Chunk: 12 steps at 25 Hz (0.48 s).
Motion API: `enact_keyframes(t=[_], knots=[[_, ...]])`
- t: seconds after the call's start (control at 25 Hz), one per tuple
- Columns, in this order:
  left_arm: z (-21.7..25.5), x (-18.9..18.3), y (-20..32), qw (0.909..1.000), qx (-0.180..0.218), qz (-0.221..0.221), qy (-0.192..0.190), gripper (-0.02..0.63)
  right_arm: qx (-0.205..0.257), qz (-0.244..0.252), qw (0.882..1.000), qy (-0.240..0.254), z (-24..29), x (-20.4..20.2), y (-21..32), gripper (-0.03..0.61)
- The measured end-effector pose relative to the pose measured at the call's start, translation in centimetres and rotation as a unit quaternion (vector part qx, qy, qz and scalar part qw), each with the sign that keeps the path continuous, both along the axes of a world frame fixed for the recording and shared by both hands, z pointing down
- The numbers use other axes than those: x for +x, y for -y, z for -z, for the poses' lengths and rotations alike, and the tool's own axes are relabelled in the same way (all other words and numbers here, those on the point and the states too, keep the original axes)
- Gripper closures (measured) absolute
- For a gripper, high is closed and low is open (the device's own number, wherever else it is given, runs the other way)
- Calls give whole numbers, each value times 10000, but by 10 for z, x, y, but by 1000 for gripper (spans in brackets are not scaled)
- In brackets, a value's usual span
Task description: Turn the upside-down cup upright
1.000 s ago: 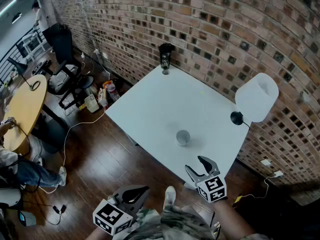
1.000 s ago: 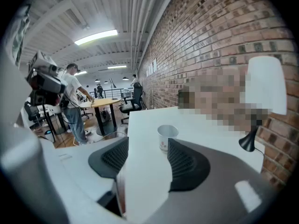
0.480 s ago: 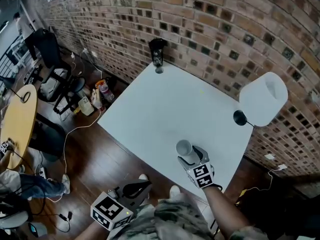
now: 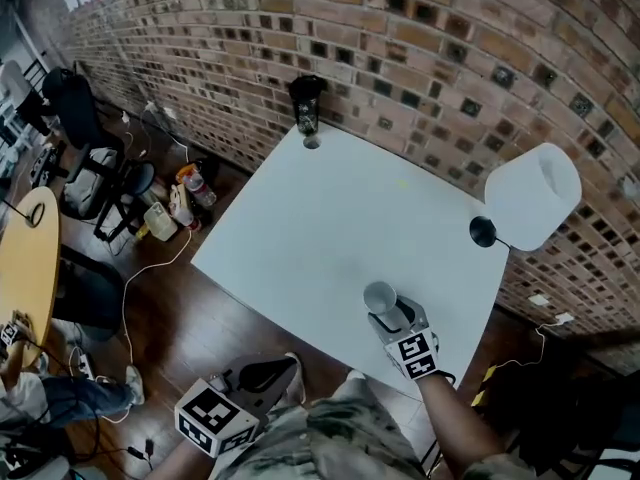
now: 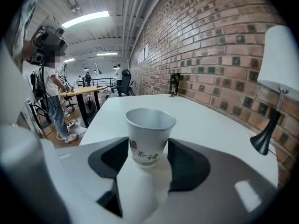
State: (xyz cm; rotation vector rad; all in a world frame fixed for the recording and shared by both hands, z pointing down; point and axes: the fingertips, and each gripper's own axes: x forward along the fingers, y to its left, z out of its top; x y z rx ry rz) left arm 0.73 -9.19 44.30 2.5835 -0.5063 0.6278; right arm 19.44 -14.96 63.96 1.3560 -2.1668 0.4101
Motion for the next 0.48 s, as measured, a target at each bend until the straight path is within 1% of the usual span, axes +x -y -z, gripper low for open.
enact_keyframes(t=[0.16,0.32,0.48], knots=[[-2,-7,13,9999,-24,-65,-123,607,-60,-9,9996,-281,8,2,10,321],[-5,-18,24,9998,-59,-84,-190,607,-384,152,9964,-737,7,-1,23,322],[-11,-32,35,9995,-61,-15,-303,607,-752,401,9892,-1196,3,-9,37,322]])
